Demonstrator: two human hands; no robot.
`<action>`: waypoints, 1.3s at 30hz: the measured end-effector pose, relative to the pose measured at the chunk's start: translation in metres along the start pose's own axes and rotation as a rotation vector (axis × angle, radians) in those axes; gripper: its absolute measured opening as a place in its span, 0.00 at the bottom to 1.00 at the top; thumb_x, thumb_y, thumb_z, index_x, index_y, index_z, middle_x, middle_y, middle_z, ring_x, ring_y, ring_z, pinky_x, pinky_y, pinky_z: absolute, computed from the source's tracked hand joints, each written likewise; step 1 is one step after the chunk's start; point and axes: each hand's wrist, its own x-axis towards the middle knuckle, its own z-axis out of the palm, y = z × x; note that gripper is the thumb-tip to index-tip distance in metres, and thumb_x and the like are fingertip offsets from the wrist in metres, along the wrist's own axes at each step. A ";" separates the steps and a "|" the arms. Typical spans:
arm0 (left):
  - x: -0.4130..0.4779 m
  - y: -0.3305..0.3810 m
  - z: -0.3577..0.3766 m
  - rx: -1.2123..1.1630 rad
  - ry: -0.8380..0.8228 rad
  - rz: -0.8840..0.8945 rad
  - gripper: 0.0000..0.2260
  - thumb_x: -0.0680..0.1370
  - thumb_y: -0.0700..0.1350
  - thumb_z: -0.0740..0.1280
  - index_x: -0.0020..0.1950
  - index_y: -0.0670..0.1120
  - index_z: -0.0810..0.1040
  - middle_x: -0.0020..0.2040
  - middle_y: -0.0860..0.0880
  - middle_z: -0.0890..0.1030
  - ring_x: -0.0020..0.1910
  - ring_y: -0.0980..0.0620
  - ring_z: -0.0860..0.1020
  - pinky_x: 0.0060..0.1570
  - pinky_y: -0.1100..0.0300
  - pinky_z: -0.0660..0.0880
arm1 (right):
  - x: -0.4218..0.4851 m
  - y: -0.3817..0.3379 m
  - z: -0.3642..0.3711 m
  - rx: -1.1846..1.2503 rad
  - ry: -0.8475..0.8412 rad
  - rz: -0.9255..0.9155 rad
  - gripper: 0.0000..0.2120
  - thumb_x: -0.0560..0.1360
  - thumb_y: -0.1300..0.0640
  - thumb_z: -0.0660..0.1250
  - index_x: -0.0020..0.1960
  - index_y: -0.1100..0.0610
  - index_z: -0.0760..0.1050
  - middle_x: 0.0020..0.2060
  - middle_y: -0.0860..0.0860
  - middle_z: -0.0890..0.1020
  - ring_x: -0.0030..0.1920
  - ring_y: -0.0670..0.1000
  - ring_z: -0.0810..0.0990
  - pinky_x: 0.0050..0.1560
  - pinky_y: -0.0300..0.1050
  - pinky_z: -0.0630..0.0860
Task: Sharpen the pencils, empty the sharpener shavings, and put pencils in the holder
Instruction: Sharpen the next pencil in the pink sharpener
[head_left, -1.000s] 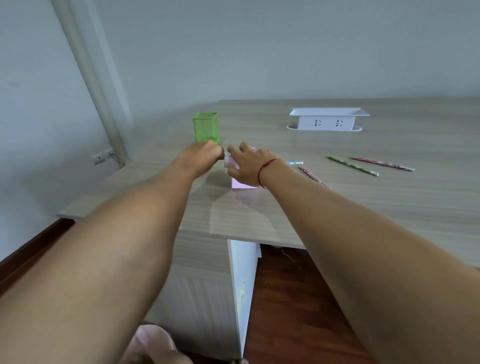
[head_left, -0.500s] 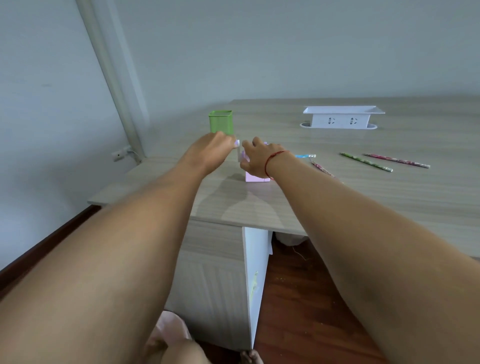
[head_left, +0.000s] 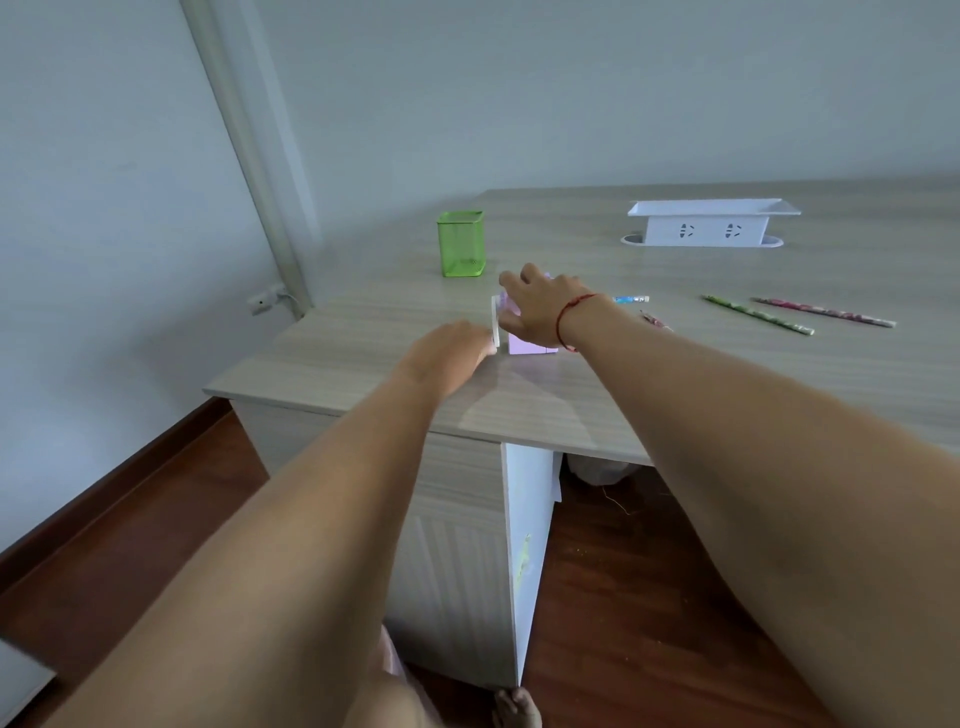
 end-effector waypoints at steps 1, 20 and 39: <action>0.005 -0.001 0.003 -0.005 -0.029 -0.013 0.11 0.80 0.41 0.56 0.52 0.38 0.76 0.52 0.38 0.80 0.52 0.38 0.78 0.44 0.55 0.69 | 0.000 0.000 0.000 -0.005 0.004 -0.006 0.22 0.80 0.48 0.51 0.70 0.57 0.63 0.66 0.57 0.68 0.64 0.62 0.72 0.61 0.54 0.69; 0.054 -0.029 -0.044 0.084 0.250 0.049 0.06 0.80 0.40 0.58 0.47 0.42 0.74 0.42 0.38 0.78 0.41 0.37 0.78 0.32 0.53 0.66 | 0.004 0.004 -0.002 0.036 -0.016 0.069 0.21 0.80 0.48 0.51 0.70 0.55 0.63 0.66 0.54 0.68 0.65 0.59 0.72 0.62 0.53 0.69; -0.014 0.003 -0.020 -0.044 0.159 0.002 0.09 0.80 0.37 0.57 0.55 0.41 0.75 0.45 0.38 0.78 0.45 0.37 0.78 0.41 0.51 0.70 | 0.002 -0.002 -0.007 0.005 -0.075 0.035 0.23 0.81 0.47 0.49 0.72 0.56 0.60 0.70 0.57 0.65 0.68 0.61 0.69 0.66 0.56 0.66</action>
